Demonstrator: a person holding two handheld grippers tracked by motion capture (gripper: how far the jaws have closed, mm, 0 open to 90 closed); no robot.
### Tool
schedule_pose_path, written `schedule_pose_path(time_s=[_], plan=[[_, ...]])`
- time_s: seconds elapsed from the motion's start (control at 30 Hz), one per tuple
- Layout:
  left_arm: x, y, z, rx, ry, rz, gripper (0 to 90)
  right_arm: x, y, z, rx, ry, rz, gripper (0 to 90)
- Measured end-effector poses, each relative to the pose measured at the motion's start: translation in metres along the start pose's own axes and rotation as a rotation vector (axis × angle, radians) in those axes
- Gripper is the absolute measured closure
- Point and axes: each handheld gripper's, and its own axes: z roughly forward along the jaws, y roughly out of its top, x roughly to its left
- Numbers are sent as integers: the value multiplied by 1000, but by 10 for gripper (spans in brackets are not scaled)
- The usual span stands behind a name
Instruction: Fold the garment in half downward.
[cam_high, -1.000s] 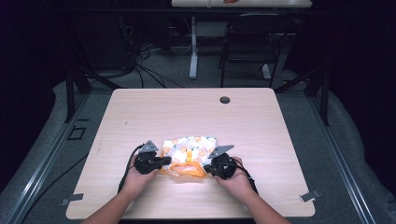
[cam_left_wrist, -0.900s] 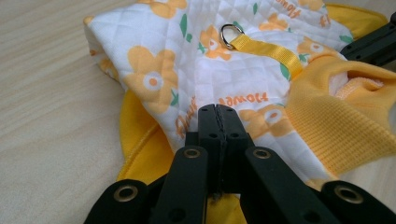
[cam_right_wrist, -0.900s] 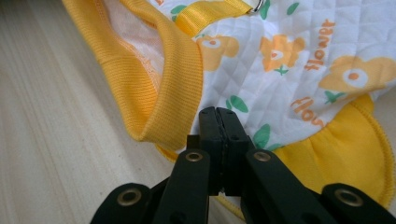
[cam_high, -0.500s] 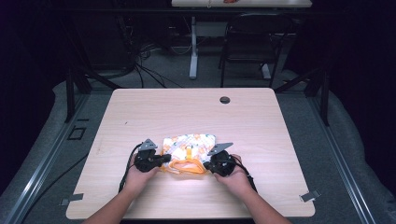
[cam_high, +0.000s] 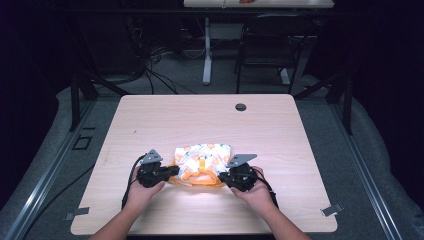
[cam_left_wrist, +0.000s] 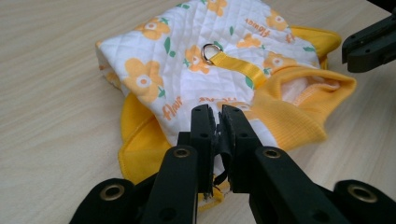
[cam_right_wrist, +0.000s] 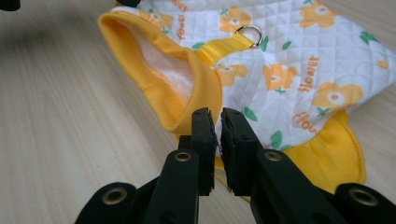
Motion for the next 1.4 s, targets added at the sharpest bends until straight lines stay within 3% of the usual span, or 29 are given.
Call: schedule_pose_path(time_s=[0.1, 0.2, 0.47, 0.67, 0.9, 1.1, 1.2, 1.4], plan=[[-5, 3, -10, 4, 2, 39, 816, 2, -1, -6, -17, -3, 6, 819], [-9, 3, -20, -2, -5, 41, 782, 4, -2, -15, -21, -8, -2, 797], [-13, -6, -38, -39, -11, -24, 673, 11, -13, -29, -44, -24, 0, 701], [-12, -16, -47, -35, 23, -30, 599, 20, -27, -33, -26, -52, -33, 641], [-9, -31, -52, -23, 49, -46, 568, 24, -40, -32, -19, -53, -18, 602], [-10, -42, -52, 16, 83, 7, 559, 28, -45, -28, -9, -71, -45, 577], [-12, -47, -50, 17, 74, 15, 555, 32, -48, -25, -19, -73, -50, 574], [-15, -51, -48, 29, 86, 71, 544, 36, -51, -20, -20, -69, -66, 575]])
